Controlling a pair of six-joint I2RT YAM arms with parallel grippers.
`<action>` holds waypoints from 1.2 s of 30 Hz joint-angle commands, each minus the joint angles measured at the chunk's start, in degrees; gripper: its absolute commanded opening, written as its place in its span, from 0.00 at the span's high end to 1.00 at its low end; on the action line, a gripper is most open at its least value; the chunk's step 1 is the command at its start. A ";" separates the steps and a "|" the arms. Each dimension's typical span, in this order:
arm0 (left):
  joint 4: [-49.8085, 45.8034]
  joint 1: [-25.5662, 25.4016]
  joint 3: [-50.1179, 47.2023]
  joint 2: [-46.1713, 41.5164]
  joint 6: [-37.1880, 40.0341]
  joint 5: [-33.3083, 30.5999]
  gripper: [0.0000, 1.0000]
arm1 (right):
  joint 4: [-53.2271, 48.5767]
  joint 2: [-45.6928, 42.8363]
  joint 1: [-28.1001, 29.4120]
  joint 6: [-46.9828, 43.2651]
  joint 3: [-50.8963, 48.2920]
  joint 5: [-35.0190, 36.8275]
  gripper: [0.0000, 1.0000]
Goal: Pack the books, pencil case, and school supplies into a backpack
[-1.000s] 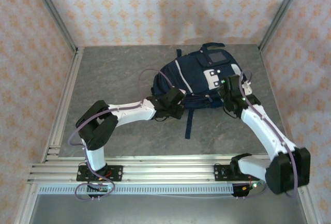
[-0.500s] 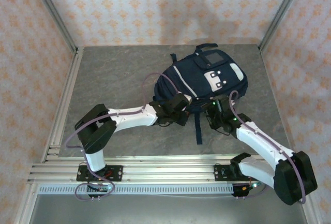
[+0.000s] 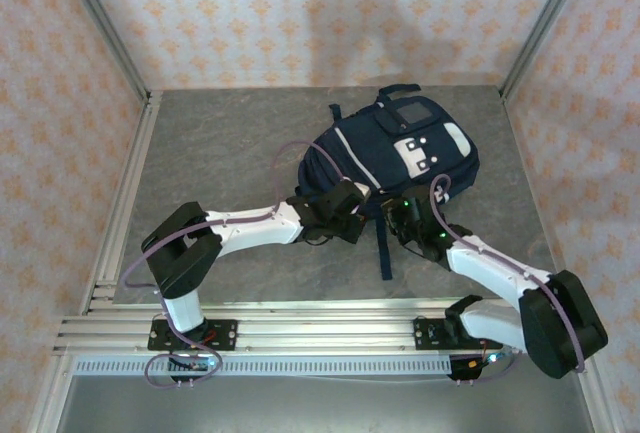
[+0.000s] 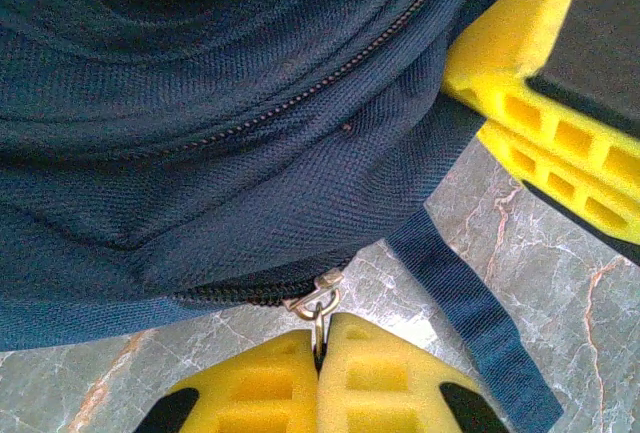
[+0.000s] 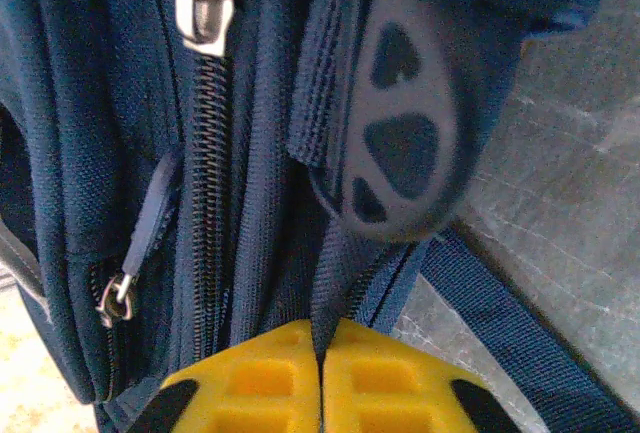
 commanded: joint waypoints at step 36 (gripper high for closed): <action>-4.74 5.35 -5.34 -6.56 0.45 0.50 1.00 | -10.11 16.17 -14.32 -27.16 18.75 -8.65 0.88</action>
